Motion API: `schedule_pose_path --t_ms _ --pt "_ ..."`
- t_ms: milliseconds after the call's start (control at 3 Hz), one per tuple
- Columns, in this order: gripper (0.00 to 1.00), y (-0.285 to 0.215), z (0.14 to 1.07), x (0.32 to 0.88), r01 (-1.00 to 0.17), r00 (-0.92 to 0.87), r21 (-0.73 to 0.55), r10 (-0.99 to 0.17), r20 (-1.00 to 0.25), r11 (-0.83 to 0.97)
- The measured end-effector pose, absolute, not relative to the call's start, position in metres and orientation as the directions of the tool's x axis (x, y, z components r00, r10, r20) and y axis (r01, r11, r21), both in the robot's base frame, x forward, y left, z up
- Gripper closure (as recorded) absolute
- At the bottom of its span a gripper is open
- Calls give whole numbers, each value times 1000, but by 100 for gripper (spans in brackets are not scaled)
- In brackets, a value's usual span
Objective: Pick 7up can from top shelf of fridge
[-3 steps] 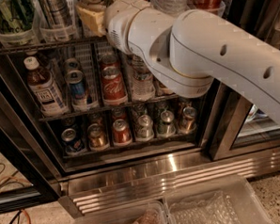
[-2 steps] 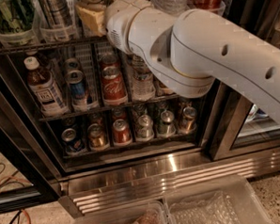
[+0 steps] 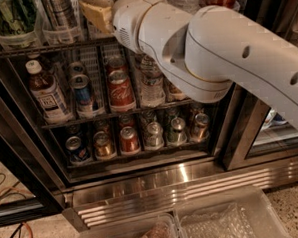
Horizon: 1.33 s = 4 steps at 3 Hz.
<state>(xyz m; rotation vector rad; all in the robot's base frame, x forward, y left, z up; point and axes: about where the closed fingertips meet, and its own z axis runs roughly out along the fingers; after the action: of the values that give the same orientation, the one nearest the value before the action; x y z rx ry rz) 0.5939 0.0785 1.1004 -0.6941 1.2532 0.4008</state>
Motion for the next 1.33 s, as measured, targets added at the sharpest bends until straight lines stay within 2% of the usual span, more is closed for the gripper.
schedule_pose_path --t_ms 667,1333 --pt "100 68 1093 563 -630 271 -297 -155 -950 717" --pt "100 55 1070 509 -659 173 -251 -181 -968 710"
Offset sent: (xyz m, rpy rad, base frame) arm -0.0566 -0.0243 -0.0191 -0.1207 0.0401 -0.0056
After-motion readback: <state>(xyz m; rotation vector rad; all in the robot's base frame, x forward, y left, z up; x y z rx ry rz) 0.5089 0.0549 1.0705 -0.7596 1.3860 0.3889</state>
